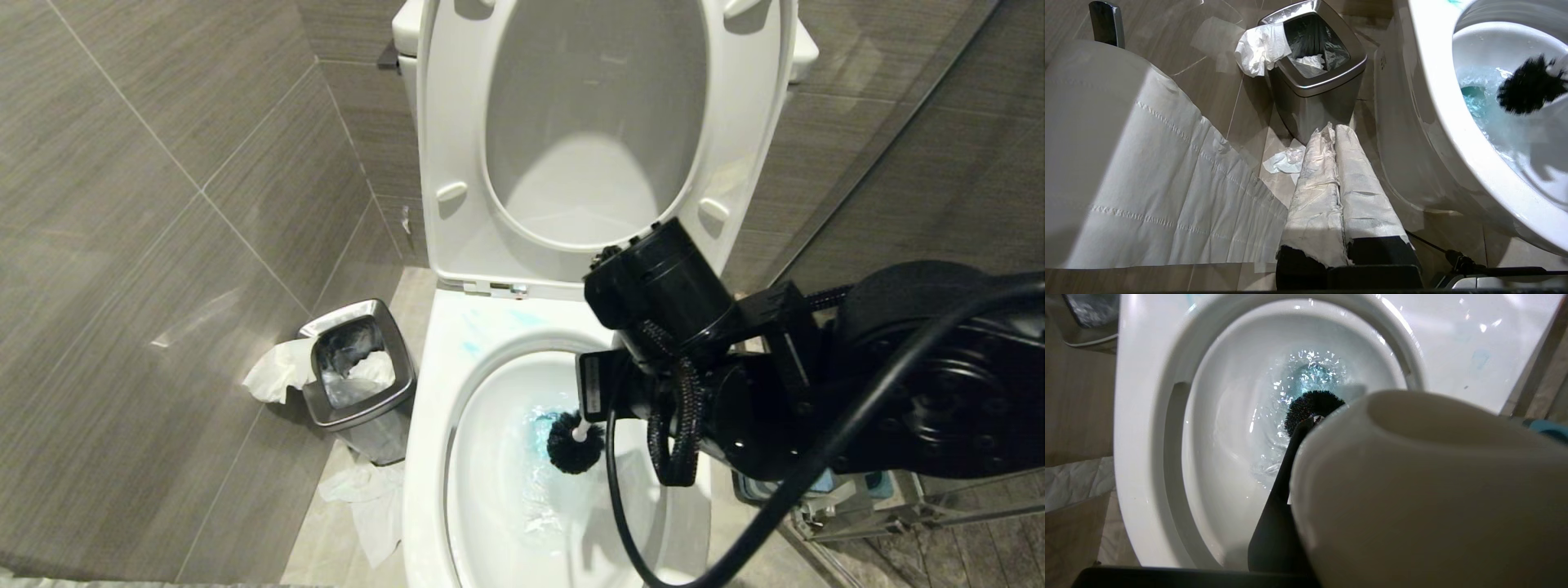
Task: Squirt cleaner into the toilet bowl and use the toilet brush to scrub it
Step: Scrub the toilet bowl
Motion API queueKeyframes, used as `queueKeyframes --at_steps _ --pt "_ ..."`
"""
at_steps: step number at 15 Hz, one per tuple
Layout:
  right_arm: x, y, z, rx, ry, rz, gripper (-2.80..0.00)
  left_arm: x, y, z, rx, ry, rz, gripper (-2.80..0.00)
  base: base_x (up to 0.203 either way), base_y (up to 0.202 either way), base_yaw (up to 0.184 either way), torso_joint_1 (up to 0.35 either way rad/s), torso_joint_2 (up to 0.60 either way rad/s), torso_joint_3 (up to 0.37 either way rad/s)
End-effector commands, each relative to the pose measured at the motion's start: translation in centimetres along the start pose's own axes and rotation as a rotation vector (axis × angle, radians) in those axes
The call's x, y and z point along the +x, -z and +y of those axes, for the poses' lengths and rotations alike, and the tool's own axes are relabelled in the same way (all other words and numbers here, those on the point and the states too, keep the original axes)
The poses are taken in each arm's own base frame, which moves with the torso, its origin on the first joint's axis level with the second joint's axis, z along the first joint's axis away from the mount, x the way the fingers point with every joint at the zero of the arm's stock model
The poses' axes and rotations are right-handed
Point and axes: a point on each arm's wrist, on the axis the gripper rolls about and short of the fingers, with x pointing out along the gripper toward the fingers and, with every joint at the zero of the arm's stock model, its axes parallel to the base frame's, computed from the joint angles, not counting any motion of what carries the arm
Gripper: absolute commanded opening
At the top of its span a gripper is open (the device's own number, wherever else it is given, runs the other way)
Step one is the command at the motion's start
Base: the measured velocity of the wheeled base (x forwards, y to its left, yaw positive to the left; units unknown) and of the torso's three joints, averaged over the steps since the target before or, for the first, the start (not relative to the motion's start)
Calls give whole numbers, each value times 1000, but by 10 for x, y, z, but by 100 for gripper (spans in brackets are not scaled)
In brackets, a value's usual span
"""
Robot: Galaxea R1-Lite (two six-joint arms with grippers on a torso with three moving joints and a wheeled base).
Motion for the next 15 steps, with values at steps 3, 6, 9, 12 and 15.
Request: queueKeyframes --at_steps 3,6,9,12,15 --pt "74 36 22 -10 62 59 -280 0 1 0 0 0 3 -280 0 0 0 0 0 0" --pt "110 45 22 14 93 51 -280 0 1 0 0 1 4 -280 0 0 0 0 0 0" --pt "94 32 18 38 75 19 -280 0 1 0 1 0 3 -280 0 0 0 0 0 0" --pt "37 -8 5 87 -22 -67 -280 0 1 0 0 0 4 -280 0 0 0 0 0 0" --pt "-33 -46 -22 108 -73 -100 -280 0 1 0 0 2 4 -280 0 0 0 0 0 0"
